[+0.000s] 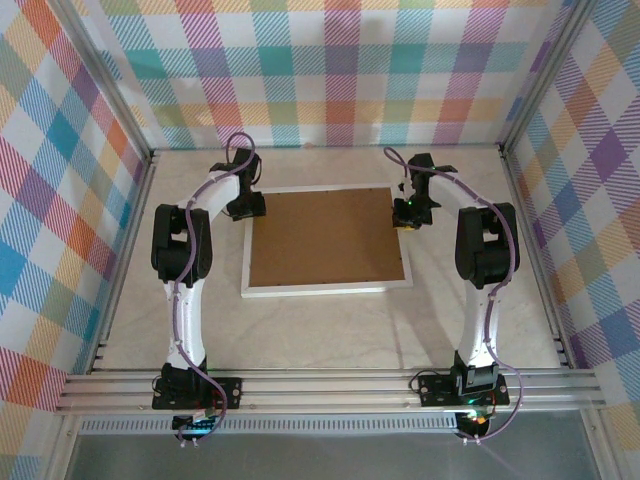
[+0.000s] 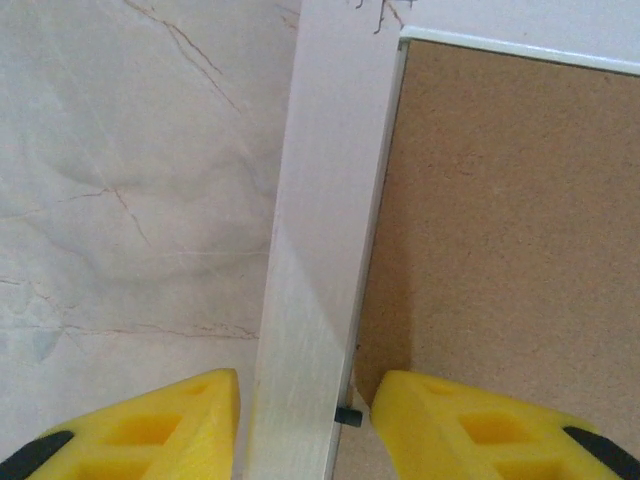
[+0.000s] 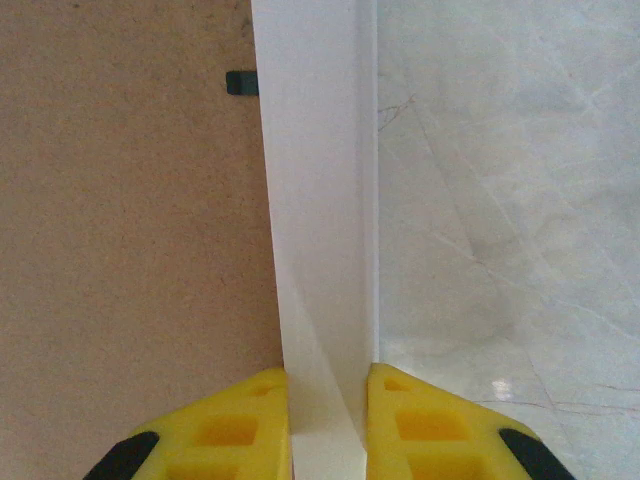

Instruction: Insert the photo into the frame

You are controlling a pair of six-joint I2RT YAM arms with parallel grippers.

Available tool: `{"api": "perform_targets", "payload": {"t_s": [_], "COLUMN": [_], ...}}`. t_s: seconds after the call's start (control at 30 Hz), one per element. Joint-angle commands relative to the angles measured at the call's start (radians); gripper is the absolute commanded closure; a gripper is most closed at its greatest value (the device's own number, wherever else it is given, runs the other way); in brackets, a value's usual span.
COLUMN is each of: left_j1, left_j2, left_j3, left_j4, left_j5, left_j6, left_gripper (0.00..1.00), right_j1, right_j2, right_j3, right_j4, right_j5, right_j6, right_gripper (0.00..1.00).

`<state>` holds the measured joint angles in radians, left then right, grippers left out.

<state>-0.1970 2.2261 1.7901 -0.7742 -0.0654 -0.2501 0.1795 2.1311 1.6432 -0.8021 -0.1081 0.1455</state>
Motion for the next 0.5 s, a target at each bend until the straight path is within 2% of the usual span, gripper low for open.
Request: {"api": "perform_targets", "payload": {"t_s": [0.0, 0.1, 0.23, 0.47], "left_j1": [-0.062, -0.021, 0.018, 0.079], "left_j2": [0.035, -0.031, -0.132, -0.354], "left_j3": [-0.032, -0.034, -0.083, -0.336], "left_j4": [-0.082, -0.084, -0.062, 0.01], "left_j5": [0.2, 0.207, 0.216, 0.202], "left_j6": [0.006, 0.01, 0.008, -0.03], "left_gripper": [0.52, 0.47, 0.35, 0.3], "right_j1": [0.058, 0.049, 0.041, 0.032], "right_j2": [0.044, 0.039, 0.017, 0.003], "right_j3": [0.003, 0.0, -0.024, -0.039], "right_j4": [0.029, 0.021, 0.038, 0.034], "right_j5": [-0.051, -0.032, -0.004, 0.021], "right_j6": [0.02, 0.025, 0.032, 0.032], "right_gripper": [0.8, 0.8, 0.79, 0.79]}}
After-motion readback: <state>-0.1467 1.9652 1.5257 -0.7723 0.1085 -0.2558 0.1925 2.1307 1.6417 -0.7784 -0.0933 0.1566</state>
